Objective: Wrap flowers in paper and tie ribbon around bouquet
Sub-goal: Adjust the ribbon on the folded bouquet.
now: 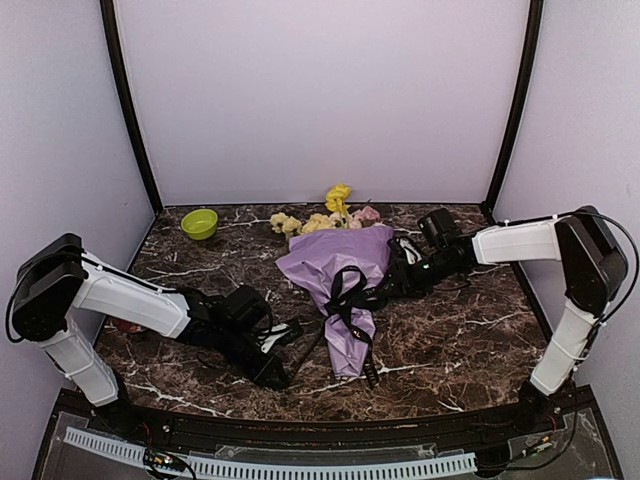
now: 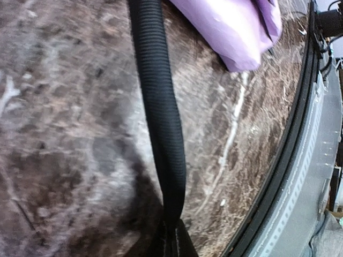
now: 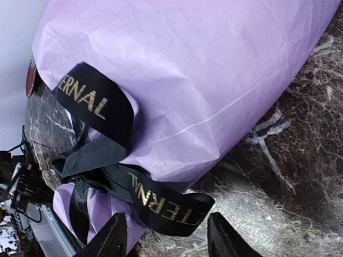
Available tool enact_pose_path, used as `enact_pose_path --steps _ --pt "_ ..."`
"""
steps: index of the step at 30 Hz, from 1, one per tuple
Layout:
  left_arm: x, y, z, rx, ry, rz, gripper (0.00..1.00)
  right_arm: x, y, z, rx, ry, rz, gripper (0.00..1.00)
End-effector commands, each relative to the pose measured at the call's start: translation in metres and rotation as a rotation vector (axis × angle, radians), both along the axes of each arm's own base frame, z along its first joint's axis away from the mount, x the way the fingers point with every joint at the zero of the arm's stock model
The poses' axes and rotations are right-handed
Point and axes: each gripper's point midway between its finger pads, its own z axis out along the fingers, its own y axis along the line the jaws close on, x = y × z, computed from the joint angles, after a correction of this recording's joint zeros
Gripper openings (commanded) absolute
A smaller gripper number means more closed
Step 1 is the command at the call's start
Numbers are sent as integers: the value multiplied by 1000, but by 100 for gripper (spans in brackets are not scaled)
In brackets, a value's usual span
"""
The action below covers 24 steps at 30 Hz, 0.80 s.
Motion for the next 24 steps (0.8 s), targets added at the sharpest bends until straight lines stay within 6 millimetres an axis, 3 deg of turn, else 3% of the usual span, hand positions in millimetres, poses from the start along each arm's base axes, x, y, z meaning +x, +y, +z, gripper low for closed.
enact_pose_path --steps 1,7,12,15,19,21,24 --pt "-50 62 -51 281 185 8 0 8 10 13 89 -19 -11 55" --pt "-68 69 -52 299 245 -20 0 6 14 17 166 15 -76 62" --pt "-67 63 -47 288 208 -80 0 8 8 -3 140 58 -151 64" --pt "-51 46 -35 238 127 -98 28 9 8 -6 141 71 -164 62" --pt "-23 17 1 121 -45 -142 62 7 4 -11 118 72 -169 61" --pt "-7 4 19 81 -131 -173 71 6 2 -13 108 73 -172 61" --pt "13 -15 45 42 -191 -234 75 6 3 -15 113 79 -170 59"
